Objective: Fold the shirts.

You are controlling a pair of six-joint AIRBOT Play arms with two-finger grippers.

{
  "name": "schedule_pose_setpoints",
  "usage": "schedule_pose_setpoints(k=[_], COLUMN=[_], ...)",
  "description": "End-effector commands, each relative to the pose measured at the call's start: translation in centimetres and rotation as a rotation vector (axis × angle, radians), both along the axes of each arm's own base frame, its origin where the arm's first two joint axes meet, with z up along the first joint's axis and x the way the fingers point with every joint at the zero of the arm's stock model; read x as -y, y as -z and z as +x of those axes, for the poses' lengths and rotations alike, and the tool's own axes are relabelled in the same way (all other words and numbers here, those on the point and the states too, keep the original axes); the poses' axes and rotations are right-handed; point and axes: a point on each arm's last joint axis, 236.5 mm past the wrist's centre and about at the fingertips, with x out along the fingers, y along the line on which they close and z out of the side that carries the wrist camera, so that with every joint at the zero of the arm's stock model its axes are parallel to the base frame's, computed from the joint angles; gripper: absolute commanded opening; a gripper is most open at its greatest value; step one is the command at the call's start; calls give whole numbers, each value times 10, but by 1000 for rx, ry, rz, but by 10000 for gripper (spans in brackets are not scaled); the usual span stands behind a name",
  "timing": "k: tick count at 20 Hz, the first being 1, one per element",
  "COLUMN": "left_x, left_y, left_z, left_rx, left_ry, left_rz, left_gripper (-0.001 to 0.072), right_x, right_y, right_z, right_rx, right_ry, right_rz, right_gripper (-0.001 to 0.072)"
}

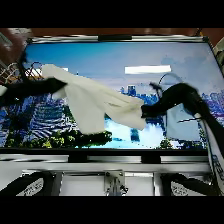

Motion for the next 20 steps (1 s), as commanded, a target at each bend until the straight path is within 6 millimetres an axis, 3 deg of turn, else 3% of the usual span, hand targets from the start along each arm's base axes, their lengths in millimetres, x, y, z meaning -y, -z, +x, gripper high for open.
schedule_pose_setpoints(k=[1,3,5,7,8,10,13,15,18,20], left_x=[-9,-18,-28,-42,-54,-92,-152,-154,-142,-146], left_y=[-188,-296,-380,-423,-433,-432,-415,-415,-413,-392], left_z=[-29,-74,-132,-174,-186,-194,-195,-198,-199,-189], left_rx=[483,752,971,1086,1109,1079,953,943,940,861], left_ry=[18,-34,-102,-190,-263,-452,-713,-731,-685,-669], left_rz=[106,136,159,190,225,332,367,340,310,381], left_gripper=[30,29,29,29,29,29,29,29,29,29], right_x=[22,39,52,67,74,90,116,118,118,118], right_y=[-160,-282,-397,-479,-505,-522,-504,-497,-514,-510], right_z=[25,30,5,-35,-54,-80,-91,-92,-86,-71], right_rx=[467,848,1190,1442,1520,1575,1490,1459,1515,1498], right_ry=[-63,9,95,180,221,279,342,353,402,414], right_rz=[-62,-113,-118,-115,-115,-154,-255,-258,-205,-195], right_gripper=[61,61,61,61,61,61,62,62,61,62])
